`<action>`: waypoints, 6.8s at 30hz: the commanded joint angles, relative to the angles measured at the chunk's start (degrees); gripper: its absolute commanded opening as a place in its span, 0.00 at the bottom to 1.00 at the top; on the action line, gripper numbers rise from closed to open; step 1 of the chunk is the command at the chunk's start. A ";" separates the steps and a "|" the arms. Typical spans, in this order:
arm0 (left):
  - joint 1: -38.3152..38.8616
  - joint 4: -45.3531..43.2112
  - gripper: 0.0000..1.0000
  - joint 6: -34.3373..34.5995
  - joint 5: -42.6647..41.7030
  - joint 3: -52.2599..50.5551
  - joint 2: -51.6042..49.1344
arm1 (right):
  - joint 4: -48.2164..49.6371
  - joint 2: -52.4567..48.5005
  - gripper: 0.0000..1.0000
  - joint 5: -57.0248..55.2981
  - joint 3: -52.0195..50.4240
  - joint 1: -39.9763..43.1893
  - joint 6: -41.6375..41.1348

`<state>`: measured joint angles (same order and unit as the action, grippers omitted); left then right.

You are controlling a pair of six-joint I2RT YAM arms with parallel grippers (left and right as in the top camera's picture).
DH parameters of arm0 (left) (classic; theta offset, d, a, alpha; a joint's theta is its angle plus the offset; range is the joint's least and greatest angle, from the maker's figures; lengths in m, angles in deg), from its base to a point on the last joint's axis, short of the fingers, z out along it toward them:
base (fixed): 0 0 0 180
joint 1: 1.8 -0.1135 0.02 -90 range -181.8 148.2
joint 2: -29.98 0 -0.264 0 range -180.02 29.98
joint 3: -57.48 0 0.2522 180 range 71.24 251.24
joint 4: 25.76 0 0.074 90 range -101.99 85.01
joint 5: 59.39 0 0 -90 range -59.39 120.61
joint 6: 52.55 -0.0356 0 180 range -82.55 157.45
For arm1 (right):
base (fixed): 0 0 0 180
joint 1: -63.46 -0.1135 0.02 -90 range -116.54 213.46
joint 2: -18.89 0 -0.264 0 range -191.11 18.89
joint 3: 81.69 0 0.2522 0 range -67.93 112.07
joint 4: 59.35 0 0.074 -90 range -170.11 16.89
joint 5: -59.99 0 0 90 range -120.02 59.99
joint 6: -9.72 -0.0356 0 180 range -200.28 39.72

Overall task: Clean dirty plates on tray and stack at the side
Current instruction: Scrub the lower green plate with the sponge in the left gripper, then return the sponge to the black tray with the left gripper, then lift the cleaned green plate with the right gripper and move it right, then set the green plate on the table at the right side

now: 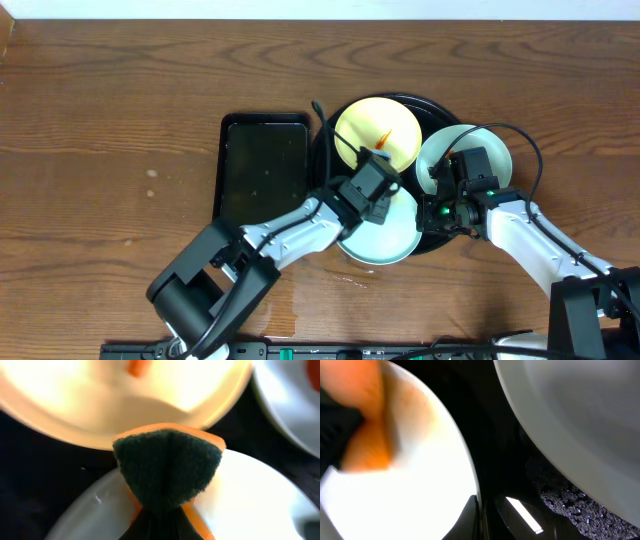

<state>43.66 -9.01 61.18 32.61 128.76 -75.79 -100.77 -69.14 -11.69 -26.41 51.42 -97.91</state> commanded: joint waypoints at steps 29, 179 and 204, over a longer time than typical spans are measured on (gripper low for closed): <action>-24.61 24.20 0.08 -1.18 3.15 -0.11 18.78 | -1.09 -0.24 0.23 -1.38 -0.09 -0.83 -0.79; -27.06 25.29 0.08 -1.16 2.95 -1.90 7.50 | 10.12 -2.47 0.01 -30.38 11.23 44.11 -12.55; -27.06 25.29 0.08 -1.16 2.95 -1.90 7.50 | 5.84 -4.24 0.47 11.30 11.23 37.11 7.69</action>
<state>16.95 16.17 60.09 35.08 127.25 -68.19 -93.91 -73.51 -5.66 -16.18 90.04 -92.66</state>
